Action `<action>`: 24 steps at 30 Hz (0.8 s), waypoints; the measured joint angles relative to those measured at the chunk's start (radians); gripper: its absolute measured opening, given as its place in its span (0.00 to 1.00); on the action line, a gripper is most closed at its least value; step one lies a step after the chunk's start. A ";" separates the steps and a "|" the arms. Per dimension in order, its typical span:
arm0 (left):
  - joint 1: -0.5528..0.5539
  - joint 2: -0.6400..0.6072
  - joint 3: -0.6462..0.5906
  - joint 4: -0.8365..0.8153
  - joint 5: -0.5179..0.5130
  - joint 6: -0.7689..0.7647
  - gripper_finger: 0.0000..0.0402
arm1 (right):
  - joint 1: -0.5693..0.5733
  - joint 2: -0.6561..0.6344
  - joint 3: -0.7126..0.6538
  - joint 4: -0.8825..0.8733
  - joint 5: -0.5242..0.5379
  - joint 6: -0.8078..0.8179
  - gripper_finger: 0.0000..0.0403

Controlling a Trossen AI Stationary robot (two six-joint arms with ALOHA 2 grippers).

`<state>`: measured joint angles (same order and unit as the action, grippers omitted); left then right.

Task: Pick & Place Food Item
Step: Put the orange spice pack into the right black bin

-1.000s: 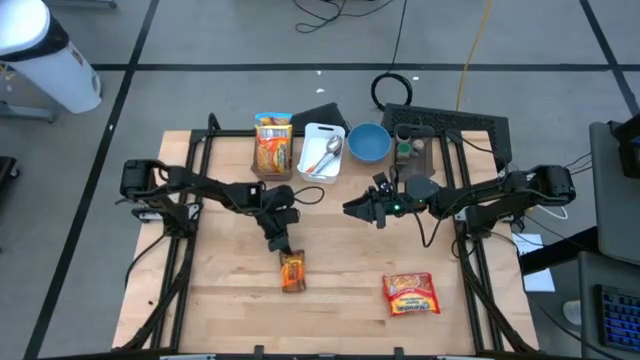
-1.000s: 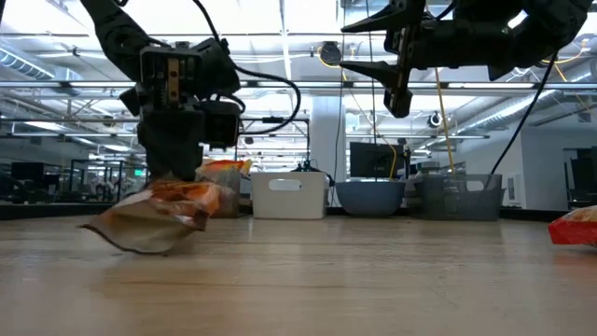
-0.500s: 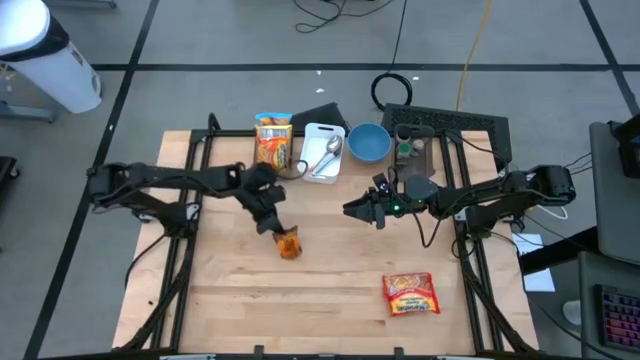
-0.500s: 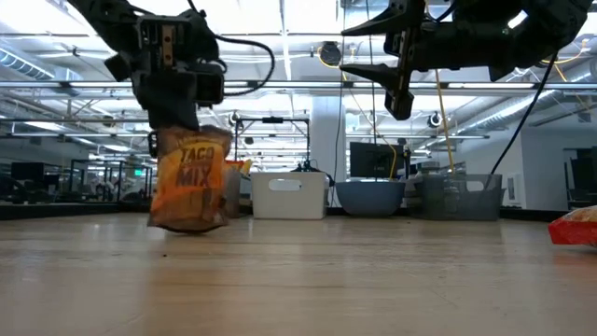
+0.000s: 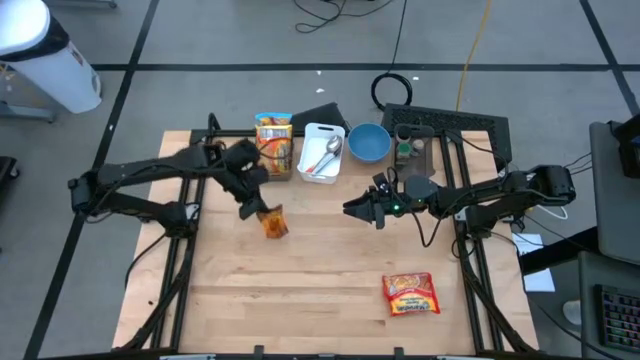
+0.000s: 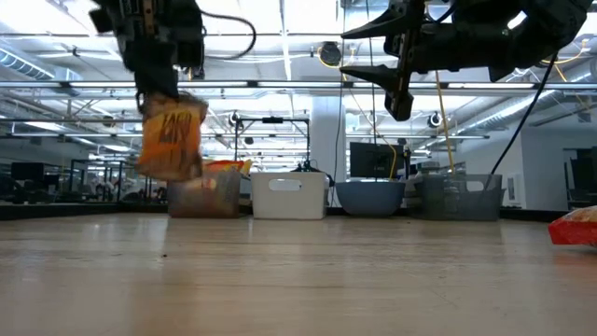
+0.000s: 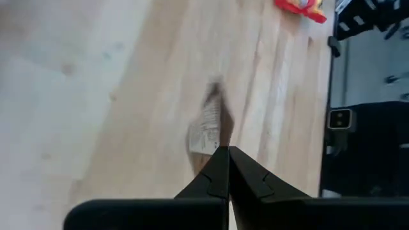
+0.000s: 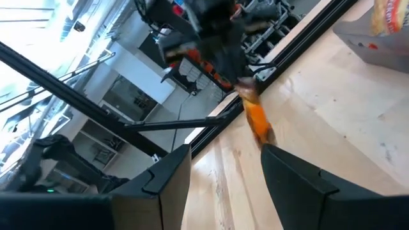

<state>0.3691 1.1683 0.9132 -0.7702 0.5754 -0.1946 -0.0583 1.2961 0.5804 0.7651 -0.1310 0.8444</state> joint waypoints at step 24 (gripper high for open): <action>0.067 0.288 0.539 -0.229 -0.016 0.251 0.00 | -0.097 -0.116 0.066 -0.091 -0.021 -0.226 0.45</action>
<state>0.4359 1.4564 1.4524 -0.9995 0.5592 0.0561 -0.1555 1.1798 0.6463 0.6744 -0.1524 0.6188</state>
